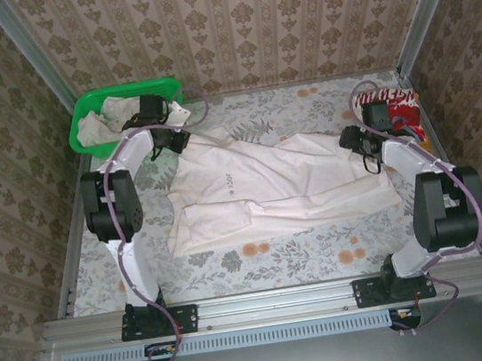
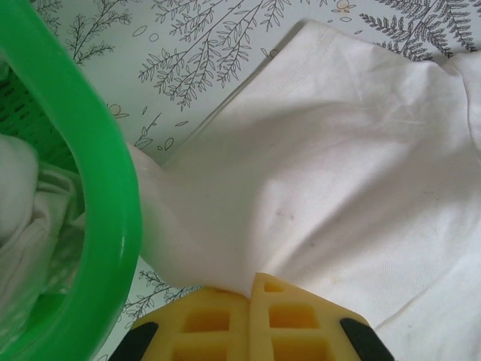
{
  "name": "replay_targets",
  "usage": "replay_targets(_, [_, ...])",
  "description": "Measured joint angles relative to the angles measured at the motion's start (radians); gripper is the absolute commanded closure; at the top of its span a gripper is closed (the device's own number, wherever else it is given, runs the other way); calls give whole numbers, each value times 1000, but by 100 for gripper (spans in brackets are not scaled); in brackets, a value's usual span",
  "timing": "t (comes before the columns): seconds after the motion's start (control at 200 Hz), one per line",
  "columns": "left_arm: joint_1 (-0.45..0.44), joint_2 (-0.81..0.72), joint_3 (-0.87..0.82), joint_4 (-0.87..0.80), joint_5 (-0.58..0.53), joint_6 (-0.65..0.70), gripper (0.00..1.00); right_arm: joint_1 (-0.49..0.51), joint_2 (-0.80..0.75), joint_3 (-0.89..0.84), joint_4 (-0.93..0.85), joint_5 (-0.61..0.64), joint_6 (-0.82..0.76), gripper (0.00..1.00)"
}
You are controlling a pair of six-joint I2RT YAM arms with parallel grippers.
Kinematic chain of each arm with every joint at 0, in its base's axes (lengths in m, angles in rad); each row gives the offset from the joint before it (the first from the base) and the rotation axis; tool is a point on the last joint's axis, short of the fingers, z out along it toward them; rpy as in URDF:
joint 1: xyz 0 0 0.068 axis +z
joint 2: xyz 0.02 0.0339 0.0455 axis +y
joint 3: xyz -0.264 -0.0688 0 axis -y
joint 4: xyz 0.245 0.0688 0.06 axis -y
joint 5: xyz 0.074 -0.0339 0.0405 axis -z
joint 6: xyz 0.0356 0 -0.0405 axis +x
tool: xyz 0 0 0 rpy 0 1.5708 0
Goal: Fold and stack the t-shirts
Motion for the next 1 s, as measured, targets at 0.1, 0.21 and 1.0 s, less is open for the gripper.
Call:
replay_targets(0.1, [3, -13, -34, 12, 4, 0, 100, -21, 105, 95, -4, -14, 27, 42])
replay_targets(0.21, [6, -19, -63, 15, 11, -4, 100, -31, 213, 182, -19, -47, 44, 44])
replay_targets(1.0, [18, -19, -77, 20, 35, -24, 100, -74, 417, 309, -13, -284, 211, 46])
